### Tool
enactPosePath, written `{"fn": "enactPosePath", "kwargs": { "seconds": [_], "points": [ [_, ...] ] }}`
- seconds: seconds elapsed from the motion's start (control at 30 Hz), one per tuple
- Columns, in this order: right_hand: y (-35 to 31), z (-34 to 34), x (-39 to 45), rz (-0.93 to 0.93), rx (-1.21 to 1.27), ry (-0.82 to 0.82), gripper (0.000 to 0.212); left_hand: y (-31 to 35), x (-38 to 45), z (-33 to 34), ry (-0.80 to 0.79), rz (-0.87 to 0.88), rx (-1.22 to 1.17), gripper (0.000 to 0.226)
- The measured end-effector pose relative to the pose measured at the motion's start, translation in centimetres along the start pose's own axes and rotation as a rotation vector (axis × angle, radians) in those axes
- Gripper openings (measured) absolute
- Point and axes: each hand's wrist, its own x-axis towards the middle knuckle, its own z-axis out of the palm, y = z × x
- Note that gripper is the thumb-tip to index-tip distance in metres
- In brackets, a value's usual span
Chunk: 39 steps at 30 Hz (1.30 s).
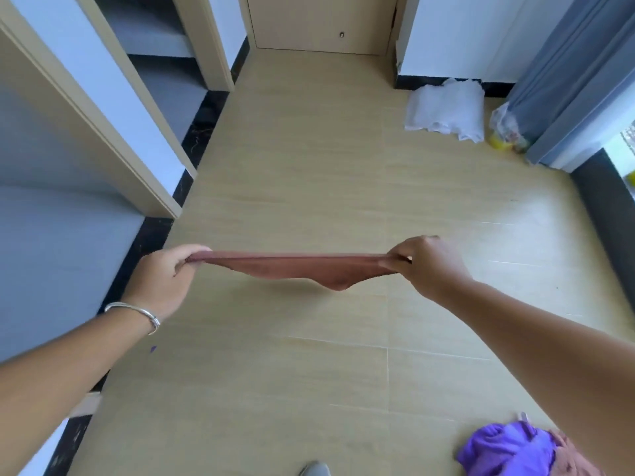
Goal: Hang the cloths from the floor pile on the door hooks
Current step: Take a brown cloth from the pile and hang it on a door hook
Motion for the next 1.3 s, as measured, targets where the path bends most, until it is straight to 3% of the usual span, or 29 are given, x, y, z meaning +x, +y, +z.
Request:
{"fn": "enactPosePath", "kwargs": {
  "seconds": [0.2, 0.5, 0.77, 1.0, 1.2, 1.3],
  "points": [
    [1.6, 7.5, -9.4, 0.029, -0.064, -0.193, 0.024, -4.8, -12.2, 3.4, -0.110, -0.082, 0.029, 0.037],
    [5.9, 20.0, -22.7, 0.080, -0.120, -0.448, 0.030, -11.8, -29.9, 12.9, -0.228, -0.421, -0.004, 0.034],
    [10.3, 29.3, -30.8, 0.182, -0.081, -0.609, 0.026, -18.3, -39.9, 20.0, -0.446, -0.582, 0.016, 0.031],
    [13.4, 37.4, -31.3, 0.252, -0.073, -0.637, 0.017, -23.4, -40.1, 26.5, -0.511, -0.704, -0.141, 0.022],
    [14.9, 44.4, -24.5, 0.406, 0.156, -0.497, 0.020, -29.1, -34.1, 33.3, -0.261, -0.881, -0.407, 0.014],
    [15.9, 47.6, -19.7, 0.436, 0.237, -0.368, 0.015, -32.2, -30.1, 36.4, -0.154, -0.843, -0.471, 0.034]
  ]
}}
